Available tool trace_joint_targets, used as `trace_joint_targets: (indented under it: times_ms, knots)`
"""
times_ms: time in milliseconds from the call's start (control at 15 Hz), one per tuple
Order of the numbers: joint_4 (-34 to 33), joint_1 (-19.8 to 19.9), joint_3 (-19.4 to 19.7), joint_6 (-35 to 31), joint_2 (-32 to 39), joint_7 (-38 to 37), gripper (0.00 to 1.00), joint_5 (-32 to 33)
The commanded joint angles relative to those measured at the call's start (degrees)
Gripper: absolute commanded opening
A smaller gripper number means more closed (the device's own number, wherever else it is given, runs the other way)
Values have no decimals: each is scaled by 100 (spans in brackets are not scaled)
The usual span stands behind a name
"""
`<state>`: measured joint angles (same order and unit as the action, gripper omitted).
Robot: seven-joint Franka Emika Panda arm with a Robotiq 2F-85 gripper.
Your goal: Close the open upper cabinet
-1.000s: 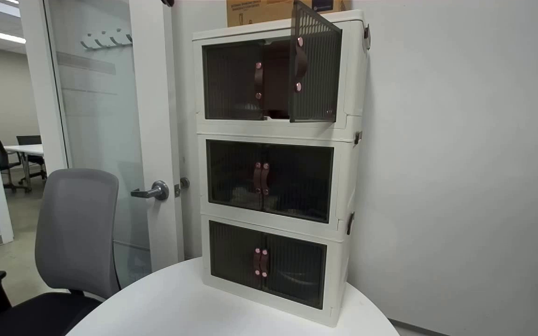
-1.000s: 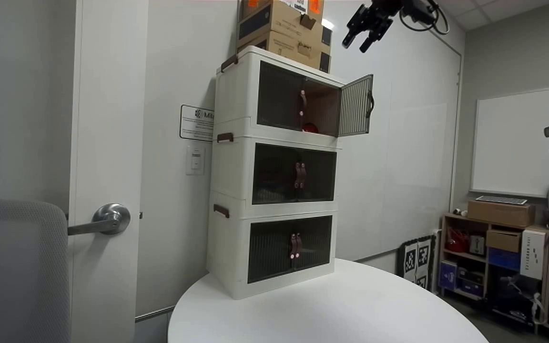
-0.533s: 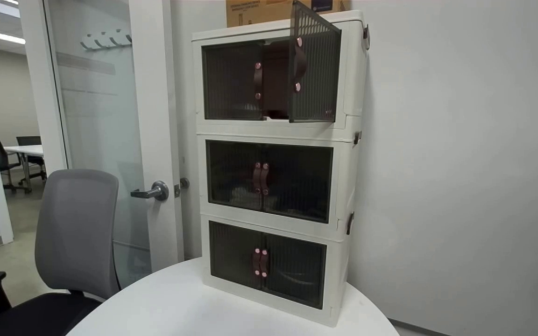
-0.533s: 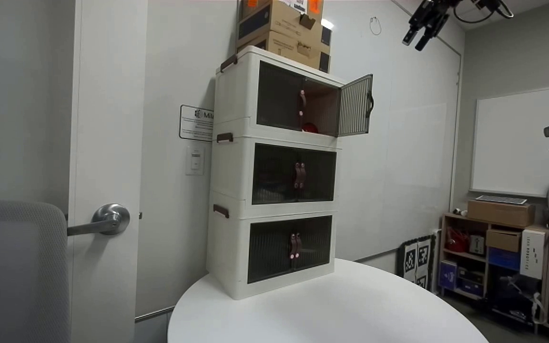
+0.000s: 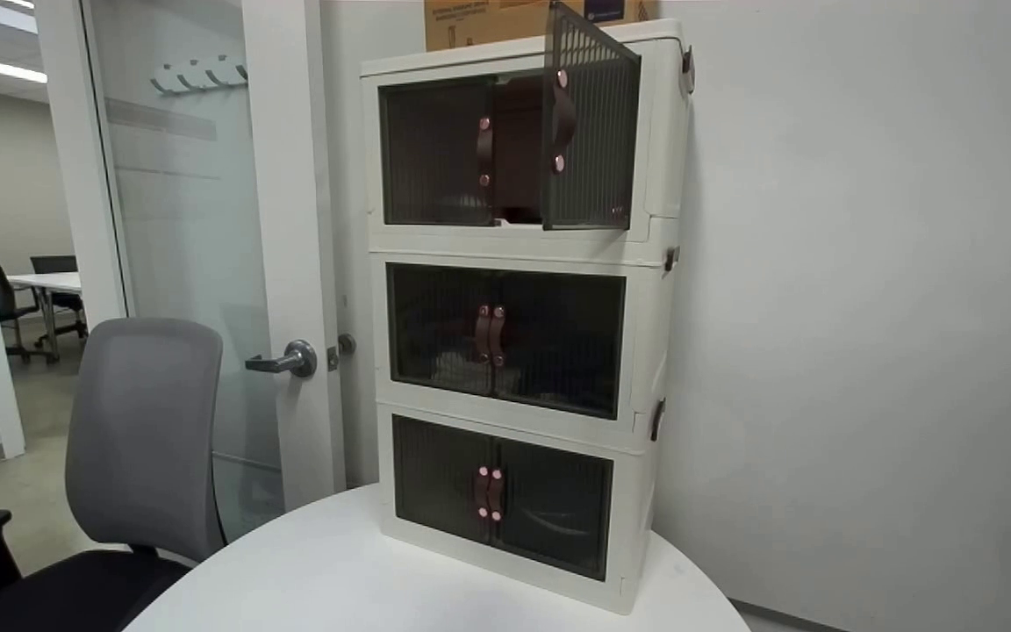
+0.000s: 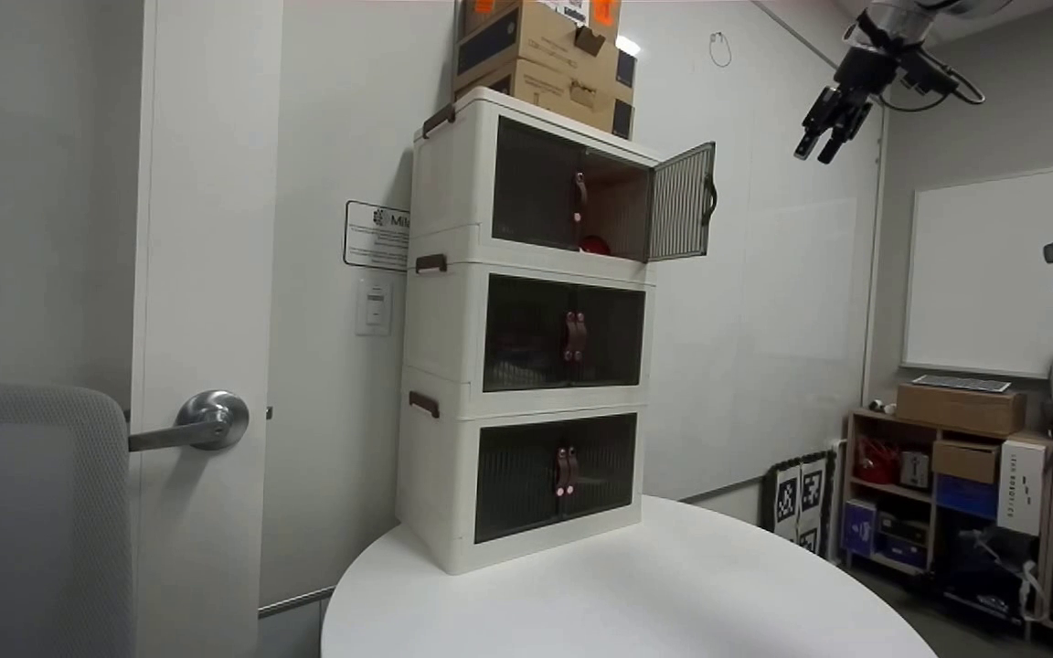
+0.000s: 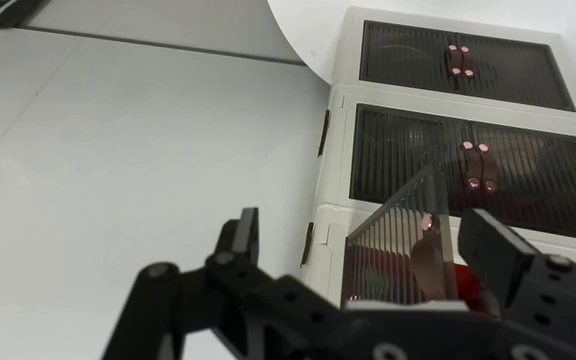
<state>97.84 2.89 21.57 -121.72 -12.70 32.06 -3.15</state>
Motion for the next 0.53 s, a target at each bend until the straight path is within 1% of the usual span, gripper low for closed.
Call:
trace_joint_targets:
  times_ms: [0,200,467]
  knots:
    - [-755,200,48,56,902,498,100,-575]
    - [-1334,496,-92,-102,1574,464,100,-819]
    - [-2106,911,-397,-452,2299,280,100,-841]
